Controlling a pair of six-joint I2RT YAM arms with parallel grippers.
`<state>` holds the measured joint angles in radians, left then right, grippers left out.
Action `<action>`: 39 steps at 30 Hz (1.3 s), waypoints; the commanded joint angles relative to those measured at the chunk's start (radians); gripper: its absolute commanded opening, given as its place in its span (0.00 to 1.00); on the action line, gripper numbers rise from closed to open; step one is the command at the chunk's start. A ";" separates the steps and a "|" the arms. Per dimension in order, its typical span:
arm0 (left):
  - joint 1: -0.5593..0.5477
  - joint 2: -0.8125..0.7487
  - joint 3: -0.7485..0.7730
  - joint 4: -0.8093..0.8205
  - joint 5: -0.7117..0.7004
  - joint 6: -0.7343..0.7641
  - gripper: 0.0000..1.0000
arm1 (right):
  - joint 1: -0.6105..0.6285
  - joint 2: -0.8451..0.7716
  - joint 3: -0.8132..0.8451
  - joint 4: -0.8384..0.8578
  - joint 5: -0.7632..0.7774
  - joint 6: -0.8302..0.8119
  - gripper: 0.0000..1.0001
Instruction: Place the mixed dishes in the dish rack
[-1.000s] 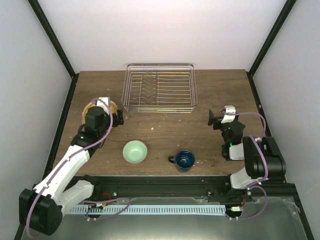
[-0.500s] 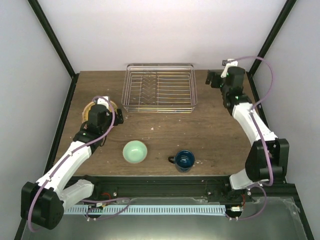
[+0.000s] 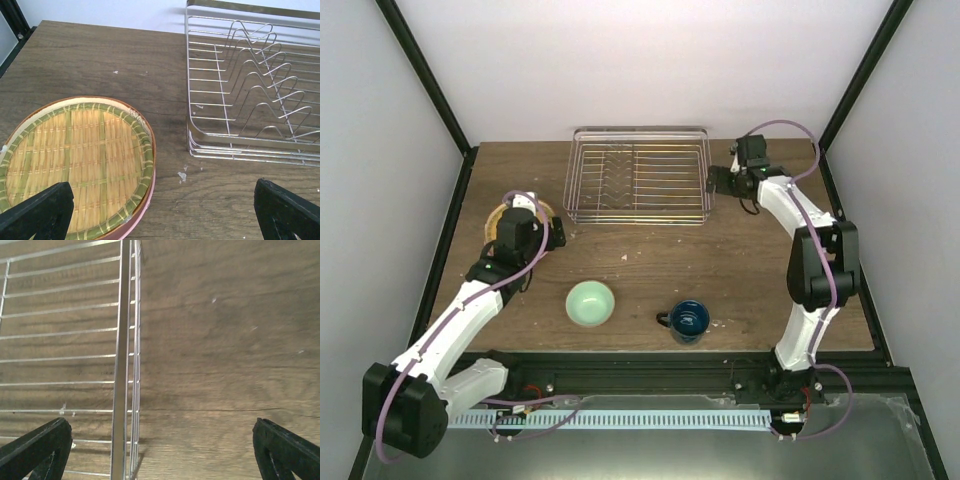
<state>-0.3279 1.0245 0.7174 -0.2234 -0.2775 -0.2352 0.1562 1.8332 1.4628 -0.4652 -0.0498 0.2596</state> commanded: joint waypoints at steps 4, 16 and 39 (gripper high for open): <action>0.001 0.009 0.024 -0.004 -0.014 -0.007 1.00 | 0.048 0.086 0.092 -0.030 -0.031 0.017 1.00; 0.001 0.043 0.029 0.002 -0.013 0.000 1.00 | 0.064 0.159 0.137 -0.174 0.121 0.025 1.00; 0.001 0.064 0.043 -0.011 0.020 -0.018 1.00 | -0.057 -0.004 -0.081 -0.261 0.239 -0.041 1.00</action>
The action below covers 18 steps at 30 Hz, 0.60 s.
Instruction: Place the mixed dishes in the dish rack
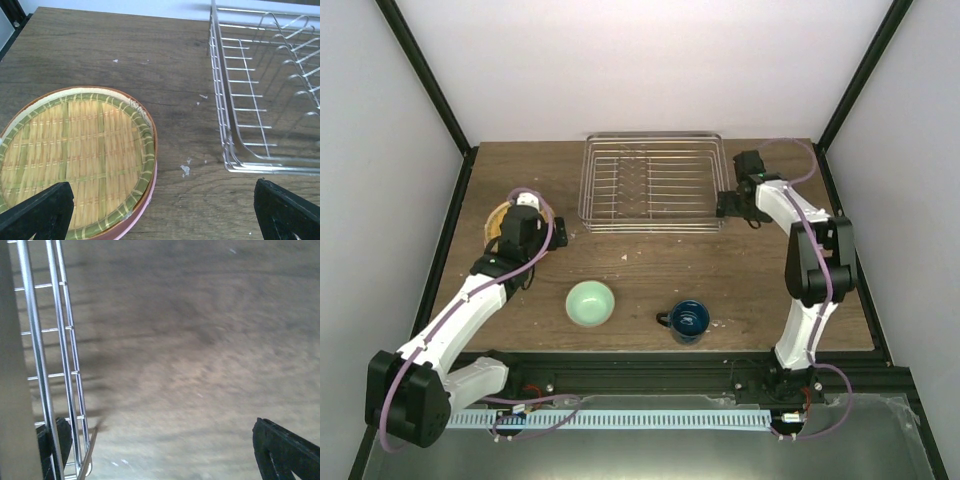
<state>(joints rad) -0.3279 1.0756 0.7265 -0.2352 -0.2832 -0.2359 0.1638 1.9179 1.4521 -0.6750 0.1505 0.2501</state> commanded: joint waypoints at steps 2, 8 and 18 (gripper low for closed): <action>0.001 0.021 0.038 0.004 0.033 -0.024 1.00 | -0.096 -0.126 -0.115 -0.043 0.032 -0.041 1.00; 0.001 0.043 0.057 0.005 0.038 -0.032 1.00 | -0.165 -0.220 -0.209 -0.050 0.033 -0.069 1.00; 0.001 0.129 0.132 0.022 0.074 -0.011 1.00 | -0.208 -0.355 -0.263 -0.134 0.036 -0.054 1.00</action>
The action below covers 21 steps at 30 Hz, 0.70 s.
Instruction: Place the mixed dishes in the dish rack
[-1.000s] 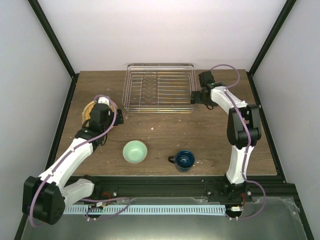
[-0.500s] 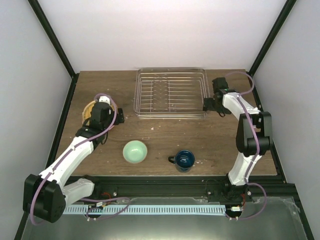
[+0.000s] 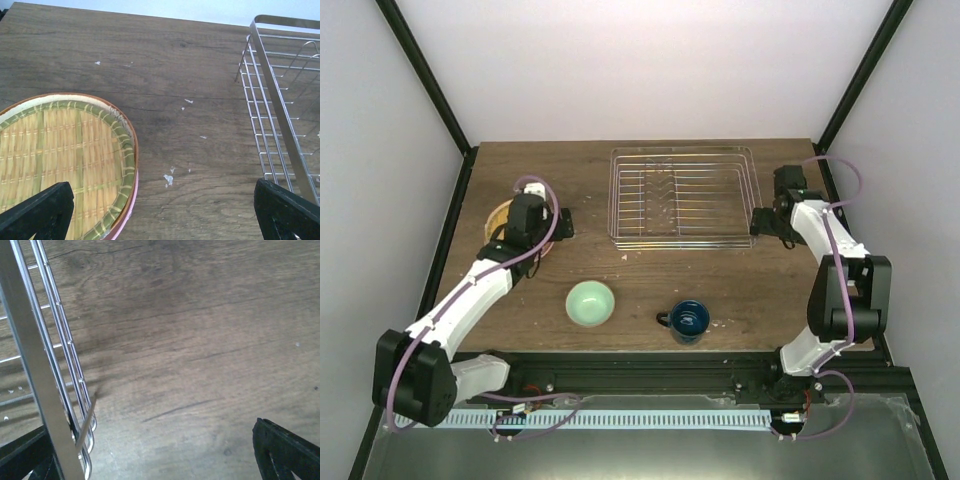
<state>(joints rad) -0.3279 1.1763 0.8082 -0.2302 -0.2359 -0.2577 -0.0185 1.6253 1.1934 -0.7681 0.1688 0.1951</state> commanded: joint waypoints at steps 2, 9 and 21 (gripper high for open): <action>0.001 0.054 0.080 0.019 0.041 0.017 1.00 | -0.026 -0.065 0.005 -0.062 0.022 0.012 1.00; 0.000 0.180 0.181 0.071 0.139 0.003 1.00 | -0.026 -0.084 0.034 -0.044 -0.029 -0.009 1.00; -0.022 0.385 0.318 0.138 0.244 -0.013 1.00 | -0.022 -0.001 0.068 0.056 -0.150 -0.004 1.00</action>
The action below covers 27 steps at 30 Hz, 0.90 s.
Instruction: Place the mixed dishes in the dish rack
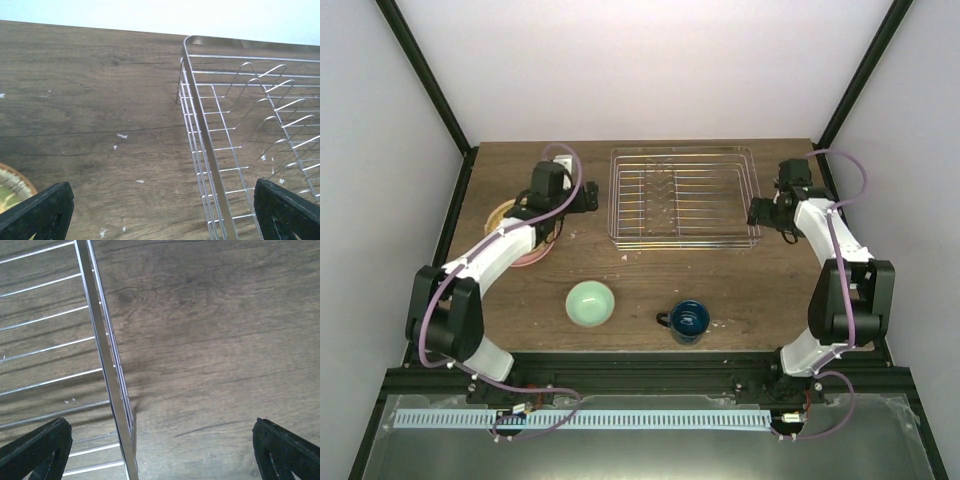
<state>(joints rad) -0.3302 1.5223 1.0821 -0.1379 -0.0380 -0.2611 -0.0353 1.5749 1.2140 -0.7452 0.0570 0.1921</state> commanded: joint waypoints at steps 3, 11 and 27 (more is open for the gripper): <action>-0.043 0.069 0.063 0.051 0.032 -0.008 1.00 | 0.002 0.069 0.032 0.040 -0.024 0.001 1.00; -0.129 0.188 0.151 0.004 -0.040 0.006 1.00 | 0.007 0.079 0.038 0.052 -0.032 -0.006 1.00; -0.239 0.276 0.132 -0.169 -0.126 -0.017 1.00 | 0.009 0.066 0.032 -0.051 0.015 0.008 1.00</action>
<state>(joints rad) -0.5423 1.7874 1.2228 -0.2588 -0.1410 -0.2623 -0.0292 1.6512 1.2278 -0.7341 0.0483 0.1925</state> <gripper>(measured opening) 0.997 0.999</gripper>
